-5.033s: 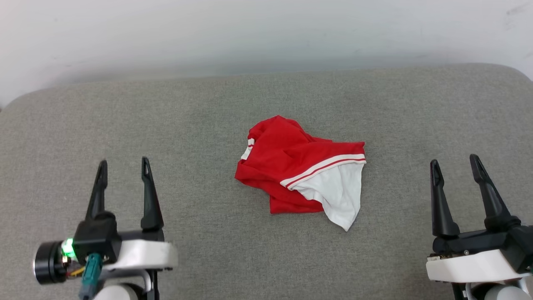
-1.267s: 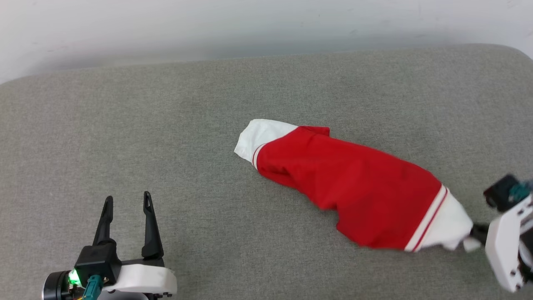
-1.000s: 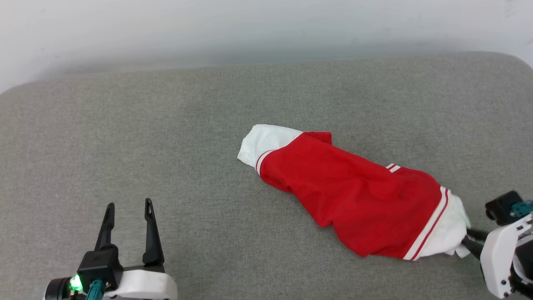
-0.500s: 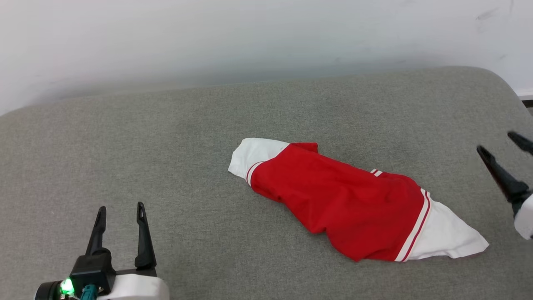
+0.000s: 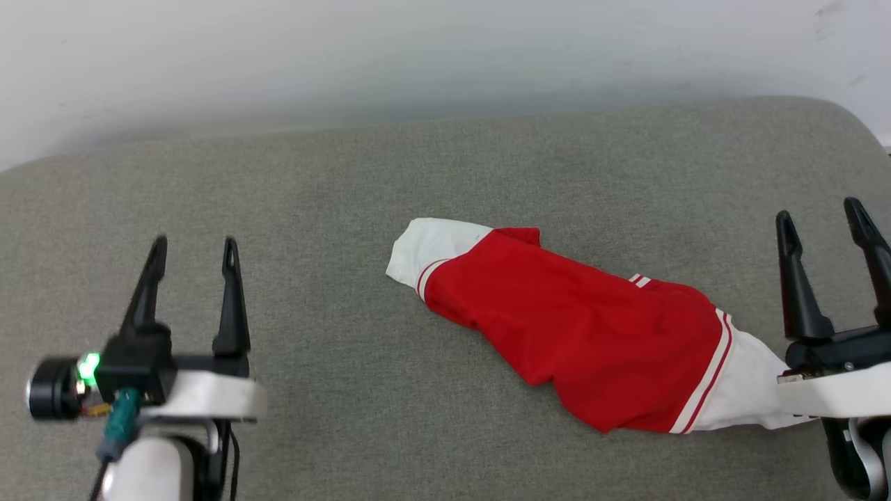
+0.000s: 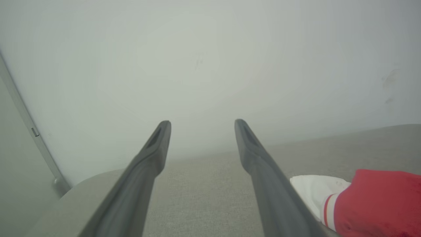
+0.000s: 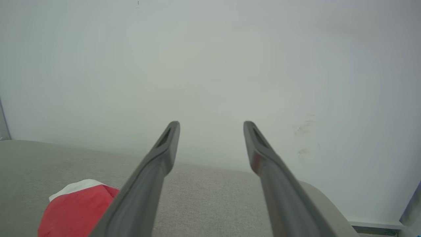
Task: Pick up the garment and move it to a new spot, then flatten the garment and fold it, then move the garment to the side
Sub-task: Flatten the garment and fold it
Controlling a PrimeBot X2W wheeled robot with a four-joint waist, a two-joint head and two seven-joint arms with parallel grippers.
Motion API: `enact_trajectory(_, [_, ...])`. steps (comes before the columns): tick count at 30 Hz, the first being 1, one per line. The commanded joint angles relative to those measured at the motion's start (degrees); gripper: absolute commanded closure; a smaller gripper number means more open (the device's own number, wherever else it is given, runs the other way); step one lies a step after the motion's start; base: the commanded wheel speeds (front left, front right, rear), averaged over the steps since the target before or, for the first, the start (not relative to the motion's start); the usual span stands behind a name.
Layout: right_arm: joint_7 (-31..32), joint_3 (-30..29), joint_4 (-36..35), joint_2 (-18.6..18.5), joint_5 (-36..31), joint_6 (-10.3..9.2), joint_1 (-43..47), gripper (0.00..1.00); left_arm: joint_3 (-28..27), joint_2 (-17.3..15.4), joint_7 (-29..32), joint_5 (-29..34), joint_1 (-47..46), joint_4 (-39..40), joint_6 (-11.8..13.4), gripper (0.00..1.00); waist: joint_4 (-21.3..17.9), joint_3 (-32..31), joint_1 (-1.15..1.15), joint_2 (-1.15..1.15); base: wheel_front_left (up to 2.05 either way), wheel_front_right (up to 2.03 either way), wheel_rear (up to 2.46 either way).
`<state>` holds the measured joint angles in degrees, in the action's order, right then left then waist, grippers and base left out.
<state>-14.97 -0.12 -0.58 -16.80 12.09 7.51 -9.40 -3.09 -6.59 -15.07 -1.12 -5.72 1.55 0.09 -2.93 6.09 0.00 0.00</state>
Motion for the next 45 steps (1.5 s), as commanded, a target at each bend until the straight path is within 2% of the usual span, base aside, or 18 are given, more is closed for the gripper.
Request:
enact_trajectory(1, [-0.24, -2.00, -2.51, 2.49, -1.43, -0.06, 1.98, 0.00, 0.23, -1.25, -0.16, 0.13, -3.67, -0.41, -1.23, 0.00, 0.17, 0.97, 0.00, 0.00, 0.00, 0.00, 0.00])
enact_trajectory(5, [-0.22, -4.14, -6.01, 6.78, -3.30, -0.04, 4.57, 0.00, 1.82, -3.94, -0.15, 0.29, -10.84, -2.89, -4.17, 0.00, -0.24, 2.71, 0.00, 0.00, 0.00, 0.00, 0.00])
enact_trajectory(10, [-0.23, -4.15, -7.94, 9.10, -4.58, -0.05, 5.33, 0.00, 5.52, -8.02, 0.74, -0.27, -22.49, -8.32, -6.58, 0.00, -1.63, 5.73, 0.00, 0.00, 0.00, 0.00, 0.00])
enact_trajectory(12, [-0.23, -4.11, -8.23, 9.55, -4.99, -0.04, 5.08, 0.00, 7.51, -9.31, 2.84, -1.16, -27.12, -10.11, -7.10, 0.00, -2.17, 7.14, 0.00, 0.00, 0.00, 0.00, 0.00])
enact_trajectory(15, [-0.23, -3.92, -8.97, 10.19, -5.69, -0.04, 4.33, 0.00, 11.64, -11.43, 8.56, -2.91, -34.00, -12.58, -7.42, 0.00, -2.99, 9.31, 0.00, 0.00, 0.00, 0.00, 0.00])
enact_trajectory(18, [-0.24, -3.34, -9.83, 10.50, -6.62, -0.05, 3.37, 0.00, 18.50, -14.23, 15.83, -6.99, -40.13, -14.34, -7.42, 0.00, -3.93, 11.50, 0.00, 0.00, 0.00, 0.00, 0.00])
enact_trajectory(26, [-0.23, -2.42, -11.01, 11.35, -9.22, -0.04, 0.92, 0.00, 38.03, -22.82, 37.72, -24.59, -53.62, -16.18, -7.47, 0.00, -6.12, 16.35, 0.00, 0.00, 0.00, 0.00, 0.00])
enact_trajectory(27, [-0.23, -2.27, -10.98, 11.38, -9.51, -0.05, 0.76, 0.00, 40.53, -23.65, 40.62, -27.21, -55.10, -15.90, -7.47, 0.00, -6.27, 16.82, 0.00, 0.00, 0.00, 0.00, 0.00])
enact_trajectory(28, [-0.23, -2.27, -10.98, 11.38, -9.51, -0.05, 0.76, 0.00, 40.53, -23.65, 40.62, -27.21, -55.10, -15.90, -7.47, 0.00, -6.27, 16.82, 0.00, 0.00, 0.00, 0.00, 0.00])
enact_trajectory(35, [-0.23, -1.27, -11.32, 11.83, -10.63, -0.05, -1.38, 0.00, 55.51, -28.91, 58.53, -41.89, -63.35, -15.28, -7.48, 0.00, -7.72, 19.91, 0.00, 0.00, 0.00, 0.00, 0.00])
enact_trajectory(40, [-0.24, -0.60, -11.20, 12.23, -11.12, -0.04, -2.90, 0.00, 62.79, -30.09, 65.89, -48.31, -66.86, -16.17, -7.48, 0.00, -8.73, 21.77, 0.00, 0.00, 0.00, 0.00, 0.00])
enact_trajectory(45, [-0.24, -0.02, -11.05, 12.62, -11.47, -0.05, -4.02, 0.00, 69.83, -30.75, 69.05, -50.73, -68.50, -18.02, -7.48, 0.00, -9.53, 23.17, 0.00, 0.00, 0.00, 0.00, 0.00])
